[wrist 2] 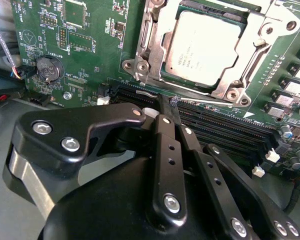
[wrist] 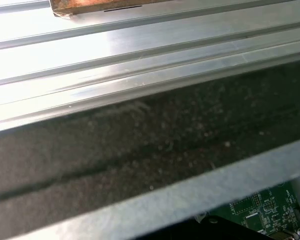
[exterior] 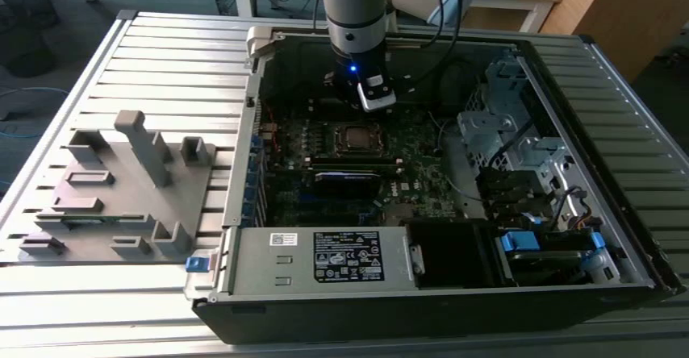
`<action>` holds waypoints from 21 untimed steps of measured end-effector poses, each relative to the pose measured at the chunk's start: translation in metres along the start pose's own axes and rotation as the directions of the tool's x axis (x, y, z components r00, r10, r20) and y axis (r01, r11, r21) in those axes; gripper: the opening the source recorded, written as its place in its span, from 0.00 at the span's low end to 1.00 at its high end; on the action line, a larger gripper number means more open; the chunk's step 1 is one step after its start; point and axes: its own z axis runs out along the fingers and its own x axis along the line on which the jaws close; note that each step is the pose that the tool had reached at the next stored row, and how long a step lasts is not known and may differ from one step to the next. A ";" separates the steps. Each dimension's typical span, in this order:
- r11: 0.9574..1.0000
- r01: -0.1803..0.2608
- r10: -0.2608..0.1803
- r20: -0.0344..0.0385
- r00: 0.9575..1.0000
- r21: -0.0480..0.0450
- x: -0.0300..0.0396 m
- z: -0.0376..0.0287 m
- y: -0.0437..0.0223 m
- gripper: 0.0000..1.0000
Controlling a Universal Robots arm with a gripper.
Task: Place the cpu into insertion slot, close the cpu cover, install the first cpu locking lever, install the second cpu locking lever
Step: 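Install the first cpu locking lever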
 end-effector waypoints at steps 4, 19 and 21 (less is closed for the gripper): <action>1.000 0.000 0.000 0.000 1.000 0.000 -0.0001 -0.0006 0.0001 0.10; 1.000 0.000 0.000 0.005 1.000 -0.008 0.0010 -0.0001 -0.0003 0.10; 1.000 0.000 0.000 0.006 1.000 -0.011 0.0013 -0.0001 -0.0005 0.10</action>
